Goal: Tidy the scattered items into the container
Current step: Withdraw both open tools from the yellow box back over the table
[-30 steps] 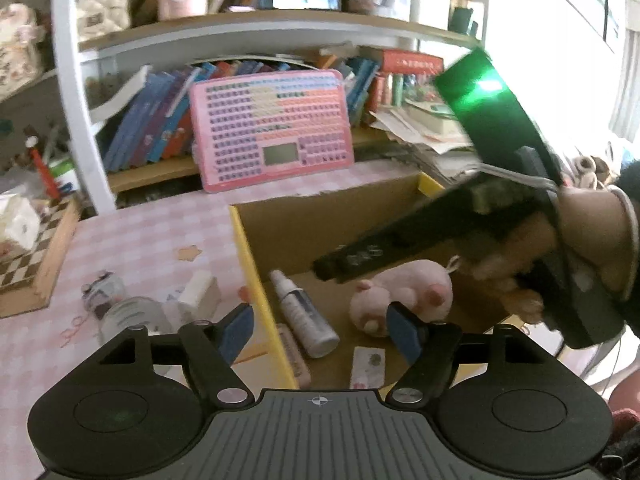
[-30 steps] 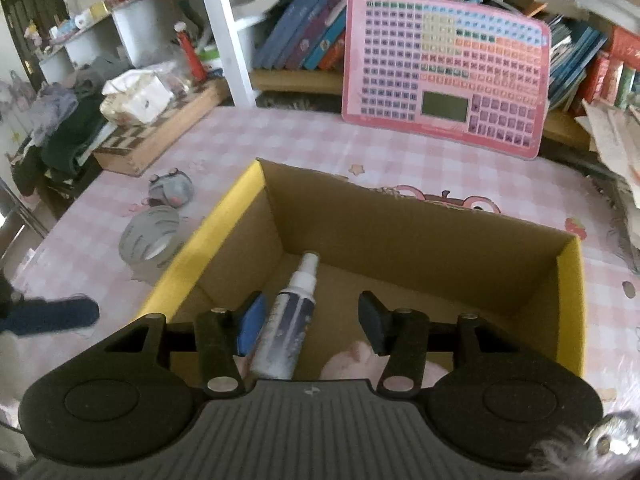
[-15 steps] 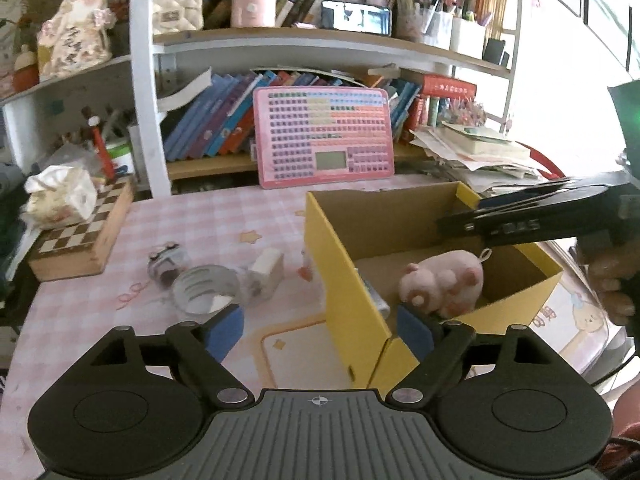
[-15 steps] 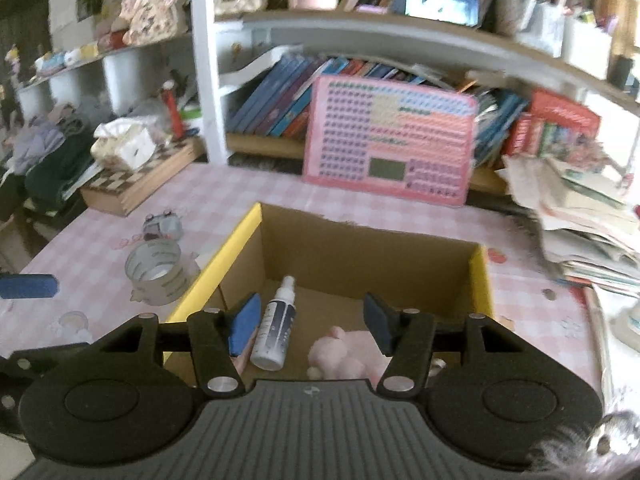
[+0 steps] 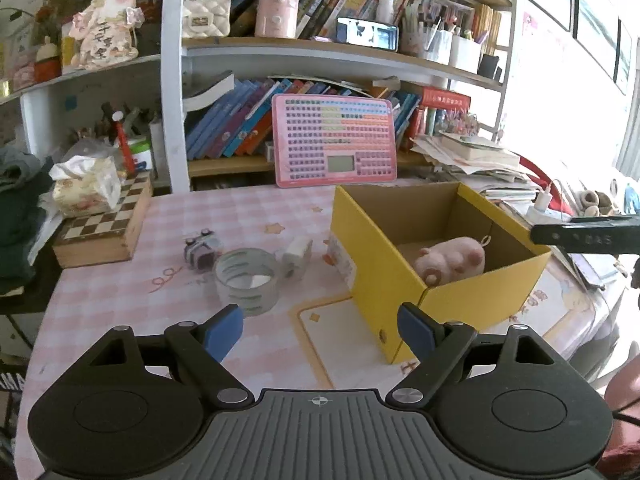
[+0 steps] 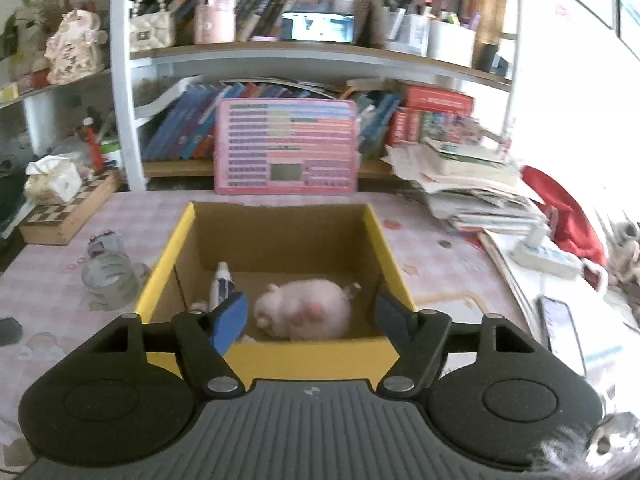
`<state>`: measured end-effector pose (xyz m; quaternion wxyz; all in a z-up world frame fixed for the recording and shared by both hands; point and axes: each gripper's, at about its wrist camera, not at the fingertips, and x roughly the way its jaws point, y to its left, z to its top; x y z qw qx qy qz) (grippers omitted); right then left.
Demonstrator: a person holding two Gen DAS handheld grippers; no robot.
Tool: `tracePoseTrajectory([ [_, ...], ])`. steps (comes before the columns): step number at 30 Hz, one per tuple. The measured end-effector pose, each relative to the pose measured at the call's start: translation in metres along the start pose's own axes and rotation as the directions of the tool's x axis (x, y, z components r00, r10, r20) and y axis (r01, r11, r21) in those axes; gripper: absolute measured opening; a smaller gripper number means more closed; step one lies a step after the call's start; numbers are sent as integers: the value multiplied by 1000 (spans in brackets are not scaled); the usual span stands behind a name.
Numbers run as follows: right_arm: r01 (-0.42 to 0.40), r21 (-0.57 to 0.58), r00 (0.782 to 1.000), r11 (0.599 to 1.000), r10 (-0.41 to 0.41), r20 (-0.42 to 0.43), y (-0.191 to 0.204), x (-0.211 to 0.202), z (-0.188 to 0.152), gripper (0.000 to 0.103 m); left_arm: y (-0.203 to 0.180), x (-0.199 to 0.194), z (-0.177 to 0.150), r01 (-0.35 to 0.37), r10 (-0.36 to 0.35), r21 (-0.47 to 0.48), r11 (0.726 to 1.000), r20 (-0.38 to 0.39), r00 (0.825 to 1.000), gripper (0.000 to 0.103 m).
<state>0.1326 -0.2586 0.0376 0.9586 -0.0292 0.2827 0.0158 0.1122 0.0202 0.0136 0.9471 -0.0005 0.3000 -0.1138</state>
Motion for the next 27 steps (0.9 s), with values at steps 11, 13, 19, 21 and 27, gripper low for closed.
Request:
tracePoseTrajectory([
  [11, 82, 64, 995, 995, -79, -57, 31, -32, -50, 79, 19, -17, -21, -17, 17, 41, 999, -2, 1000, 87],
  [13, 95, 72, 993, 993, -89, -75, 39, -34, -60, 81, 21, -20, -26, -23, 23, 53, 998, -8, 1000, 87],
  [19, 111, 71, 986, 991, -101, -135, 66, -40, -88, 82, 26, -27, -45, -33, 36, 70, 997, -42, 998, 87],
  [21, 93, 55, 985, 994, -84, -150, 76, -41, -93, 82, 27, -28, -51, -25, 30, 78, 997, -60, 998, 87],
  [27, -4, -31, 986, 999, -2, -168, 112, -44, -98, 83, 33, -36, -63, -16, 23, 85, 996, -87, 996, 87],
])
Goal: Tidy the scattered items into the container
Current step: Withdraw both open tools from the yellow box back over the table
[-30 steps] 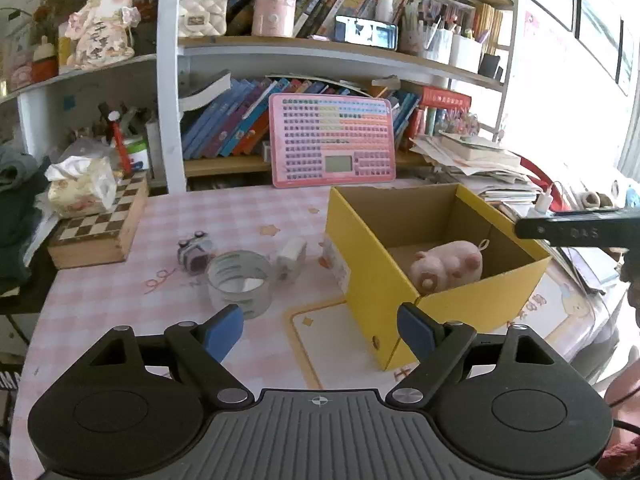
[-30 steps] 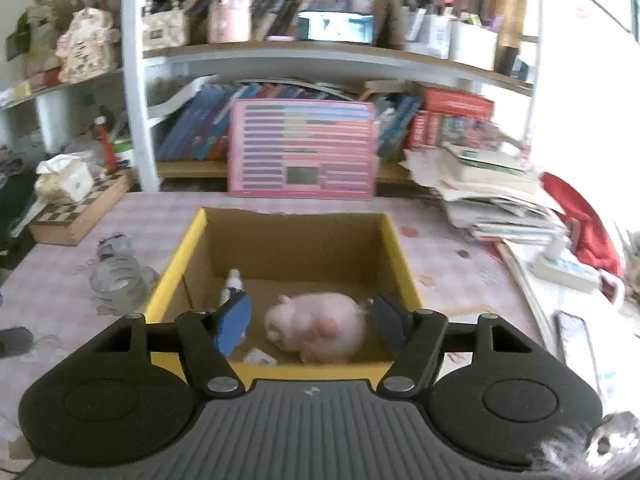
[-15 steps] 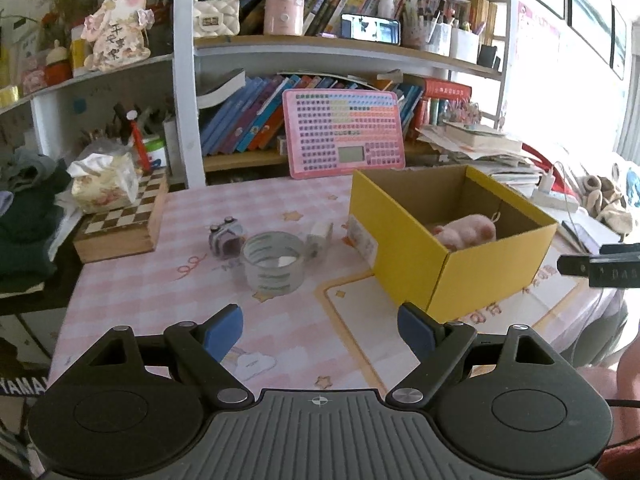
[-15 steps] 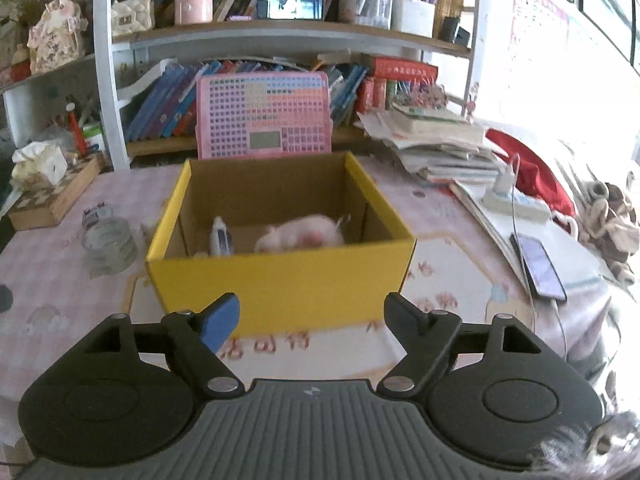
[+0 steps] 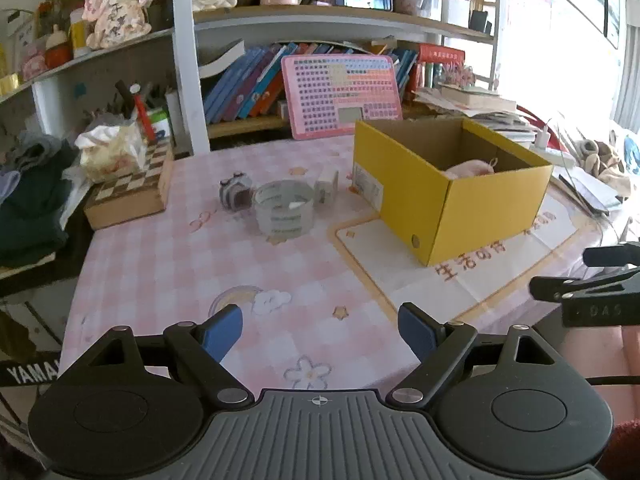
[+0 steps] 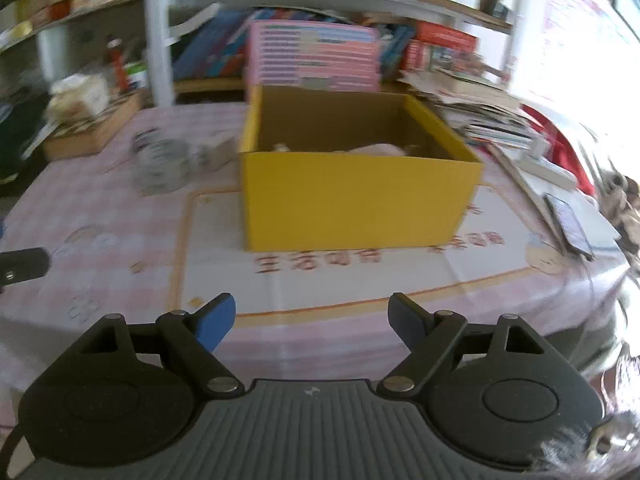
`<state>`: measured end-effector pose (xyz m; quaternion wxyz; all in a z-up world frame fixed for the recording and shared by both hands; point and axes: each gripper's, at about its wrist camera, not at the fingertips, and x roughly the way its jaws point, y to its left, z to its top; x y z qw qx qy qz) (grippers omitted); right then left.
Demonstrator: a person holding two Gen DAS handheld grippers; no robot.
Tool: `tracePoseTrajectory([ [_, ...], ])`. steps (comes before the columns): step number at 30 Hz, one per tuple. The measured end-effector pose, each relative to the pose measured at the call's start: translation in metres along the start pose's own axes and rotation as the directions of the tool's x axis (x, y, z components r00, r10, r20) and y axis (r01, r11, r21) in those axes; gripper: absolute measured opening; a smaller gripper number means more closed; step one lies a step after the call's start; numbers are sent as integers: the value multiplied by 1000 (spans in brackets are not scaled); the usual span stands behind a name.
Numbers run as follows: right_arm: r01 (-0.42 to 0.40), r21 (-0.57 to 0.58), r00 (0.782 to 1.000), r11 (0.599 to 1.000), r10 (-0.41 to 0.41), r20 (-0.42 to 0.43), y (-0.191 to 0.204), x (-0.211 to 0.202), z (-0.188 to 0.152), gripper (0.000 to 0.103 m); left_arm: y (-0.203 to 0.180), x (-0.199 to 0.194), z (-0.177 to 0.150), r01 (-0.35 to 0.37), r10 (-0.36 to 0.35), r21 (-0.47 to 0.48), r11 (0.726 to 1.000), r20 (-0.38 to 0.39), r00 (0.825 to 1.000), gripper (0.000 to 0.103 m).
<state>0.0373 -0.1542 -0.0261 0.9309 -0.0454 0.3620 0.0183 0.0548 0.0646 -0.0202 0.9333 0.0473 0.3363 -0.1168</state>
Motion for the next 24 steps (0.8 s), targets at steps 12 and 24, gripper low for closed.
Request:
tracePoseTrajectory([
  [12, -141, -122, 990, 982, 141, -10, 47, 2, 7, 62, 28, -11, -7, -5, 6, -42, 999, 12, 1000, 87],
  [24, -183, -182, 982, 966, 188, 6, 67, 24, 32, 54, 38, 8, 5, -17, 18, -24, 1000, 17, 1000, 87],
])
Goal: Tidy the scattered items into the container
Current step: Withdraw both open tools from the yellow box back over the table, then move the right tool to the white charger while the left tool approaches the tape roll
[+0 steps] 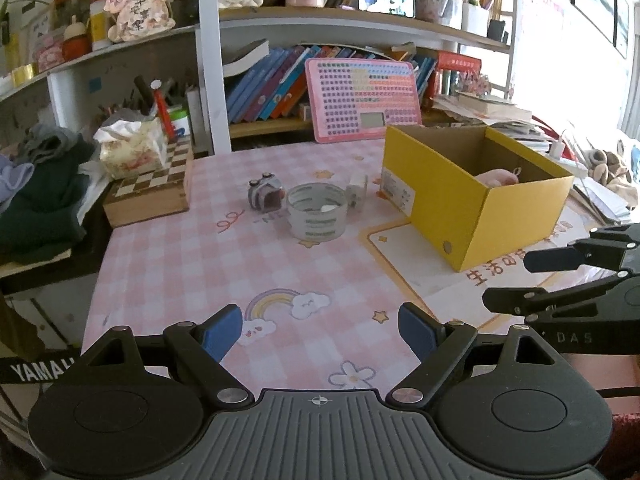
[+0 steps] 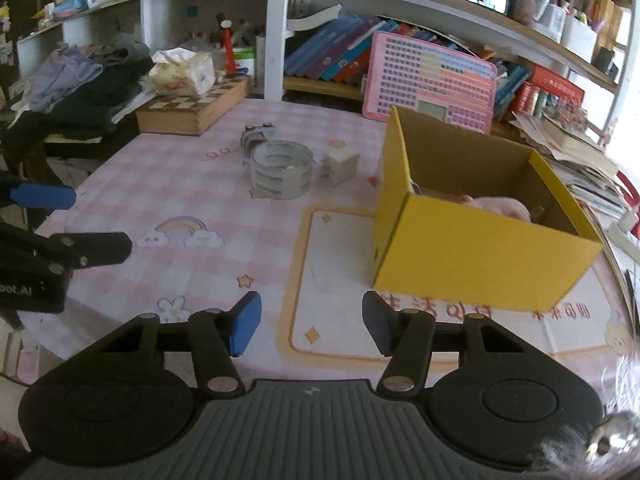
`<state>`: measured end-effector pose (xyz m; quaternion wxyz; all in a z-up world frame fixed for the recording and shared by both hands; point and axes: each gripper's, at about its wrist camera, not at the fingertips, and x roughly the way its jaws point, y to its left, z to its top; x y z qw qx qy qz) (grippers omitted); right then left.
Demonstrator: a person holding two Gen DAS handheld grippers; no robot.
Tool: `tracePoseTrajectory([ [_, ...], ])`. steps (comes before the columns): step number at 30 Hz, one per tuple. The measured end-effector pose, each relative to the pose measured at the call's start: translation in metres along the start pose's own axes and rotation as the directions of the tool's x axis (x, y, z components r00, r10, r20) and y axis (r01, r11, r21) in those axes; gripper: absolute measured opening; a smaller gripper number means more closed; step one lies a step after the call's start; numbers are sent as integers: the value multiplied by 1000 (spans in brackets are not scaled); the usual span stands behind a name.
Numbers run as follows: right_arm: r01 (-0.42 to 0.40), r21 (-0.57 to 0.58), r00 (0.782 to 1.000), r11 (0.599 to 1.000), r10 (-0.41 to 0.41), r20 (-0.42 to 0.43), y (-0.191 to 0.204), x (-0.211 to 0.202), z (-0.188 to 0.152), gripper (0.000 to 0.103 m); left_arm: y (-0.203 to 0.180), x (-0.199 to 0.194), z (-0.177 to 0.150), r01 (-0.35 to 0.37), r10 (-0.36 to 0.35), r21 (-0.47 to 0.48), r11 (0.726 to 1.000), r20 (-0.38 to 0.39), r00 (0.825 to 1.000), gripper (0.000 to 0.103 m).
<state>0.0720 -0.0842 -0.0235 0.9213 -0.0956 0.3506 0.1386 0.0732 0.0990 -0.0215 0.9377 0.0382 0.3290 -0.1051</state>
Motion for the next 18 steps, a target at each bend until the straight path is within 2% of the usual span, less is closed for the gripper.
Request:
tracePoseTrajectory([
  [10, -40, -27, 999, 999, 41, 17, -2, 34, 37, 53, 11, 35, 15, -26, 27, 16, 1000, -38, 999, 87],
  [18, -18, -28, 999, 999, 19, 35, -4, 54, 69, 54, 16, 65, 28, -27, 28, 57, 998, -20, 999, 88],
])
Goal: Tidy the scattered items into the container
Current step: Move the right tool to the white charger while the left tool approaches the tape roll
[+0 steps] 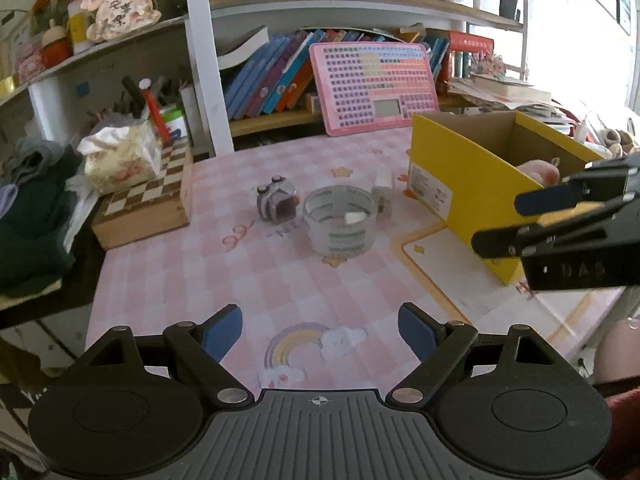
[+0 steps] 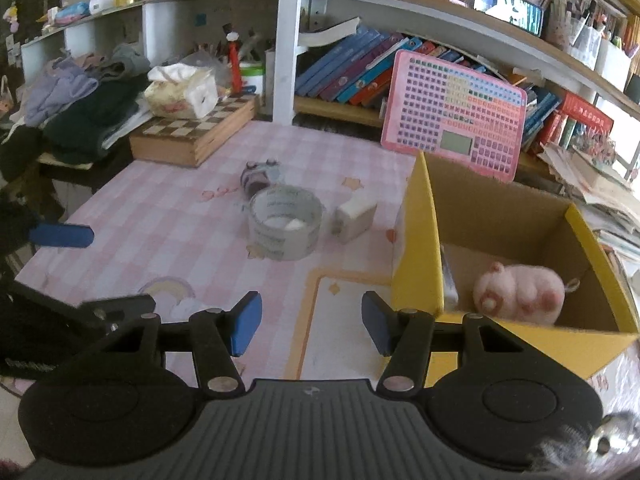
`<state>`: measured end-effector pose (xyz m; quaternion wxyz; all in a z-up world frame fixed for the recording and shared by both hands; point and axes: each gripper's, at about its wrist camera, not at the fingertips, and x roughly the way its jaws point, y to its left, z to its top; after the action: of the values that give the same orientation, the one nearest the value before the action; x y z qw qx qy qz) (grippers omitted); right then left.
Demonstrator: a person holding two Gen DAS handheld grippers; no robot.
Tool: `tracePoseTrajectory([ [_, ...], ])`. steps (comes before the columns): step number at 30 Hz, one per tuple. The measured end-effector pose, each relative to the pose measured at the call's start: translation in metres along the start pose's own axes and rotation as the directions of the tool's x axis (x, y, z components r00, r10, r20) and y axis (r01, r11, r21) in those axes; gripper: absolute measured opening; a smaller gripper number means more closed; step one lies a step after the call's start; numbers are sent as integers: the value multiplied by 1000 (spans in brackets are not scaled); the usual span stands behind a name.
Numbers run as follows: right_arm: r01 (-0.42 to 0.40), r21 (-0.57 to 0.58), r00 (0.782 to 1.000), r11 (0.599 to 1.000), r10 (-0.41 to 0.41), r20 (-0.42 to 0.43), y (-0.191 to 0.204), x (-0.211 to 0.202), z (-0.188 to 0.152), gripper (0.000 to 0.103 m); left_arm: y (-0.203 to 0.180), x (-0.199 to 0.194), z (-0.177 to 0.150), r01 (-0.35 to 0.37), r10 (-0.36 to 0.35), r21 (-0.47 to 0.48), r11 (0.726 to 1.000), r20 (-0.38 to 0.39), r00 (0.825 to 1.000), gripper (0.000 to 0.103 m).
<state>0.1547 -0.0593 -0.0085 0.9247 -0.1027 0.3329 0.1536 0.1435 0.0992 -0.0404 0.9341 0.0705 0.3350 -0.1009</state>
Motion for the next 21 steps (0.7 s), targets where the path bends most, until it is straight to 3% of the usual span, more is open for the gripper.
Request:
tracePoseTrajectory([
  [11, -52, 166, 998, 985, 57, -25, -12, 50, 65, 54, 3, 54, 19, 16, -16, 3, 1000, 19, 1000, 88],
  [13, -57, 186, 997, 981, 66, -42, -13, 62, 74, 54, 1, 64, 22, 17, -17, 12, 1000, 19, 1000, 94],
  [21, -26, 243, 990, 970, 59, -128, -21, 108, 100, 55, 0, 99, 32, 12, -13, 9, 1000, 27, 1000, 96],
])
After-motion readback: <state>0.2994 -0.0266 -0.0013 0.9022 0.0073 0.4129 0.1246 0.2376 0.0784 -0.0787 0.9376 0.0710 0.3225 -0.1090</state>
